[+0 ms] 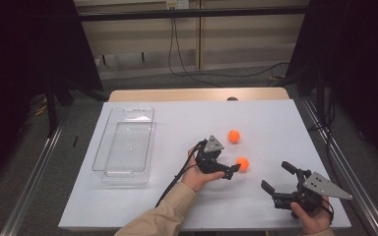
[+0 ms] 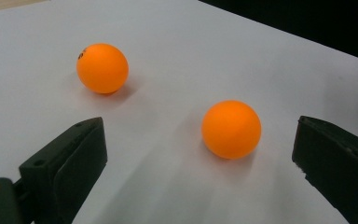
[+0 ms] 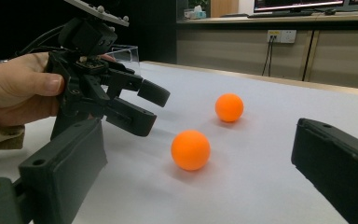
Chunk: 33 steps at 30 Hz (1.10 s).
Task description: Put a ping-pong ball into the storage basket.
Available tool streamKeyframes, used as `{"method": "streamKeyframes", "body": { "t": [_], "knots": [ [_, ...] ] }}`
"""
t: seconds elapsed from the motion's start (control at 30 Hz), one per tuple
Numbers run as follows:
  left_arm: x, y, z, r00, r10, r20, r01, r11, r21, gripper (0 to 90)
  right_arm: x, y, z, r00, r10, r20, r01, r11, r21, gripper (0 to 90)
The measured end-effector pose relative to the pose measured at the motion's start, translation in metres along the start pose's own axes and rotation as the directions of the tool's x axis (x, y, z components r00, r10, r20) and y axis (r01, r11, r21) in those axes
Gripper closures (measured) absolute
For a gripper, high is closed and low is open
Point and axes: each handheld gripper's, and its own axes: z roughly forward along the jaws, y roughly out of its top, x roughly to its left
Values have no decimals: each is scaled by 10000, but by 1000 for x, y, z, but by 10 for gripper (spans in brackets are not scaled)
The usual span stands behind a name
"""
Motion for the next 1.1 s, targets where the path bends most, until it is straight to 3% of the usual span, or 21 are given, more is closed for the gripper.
{"method": "streamKeyframes", "body": {
  "t": [0.5,1.1],
  "knots": [
    [-1,4,10,9996,278,-70,-275,9989,384,51,0,0,0,10000,20,-11,-20,10000,-6,25],
    [-6,7,24,9988,400,276,-423,9955,844,107,0,0,-1,10000,0,-9,0,10000,-17,25]
  ]
}}
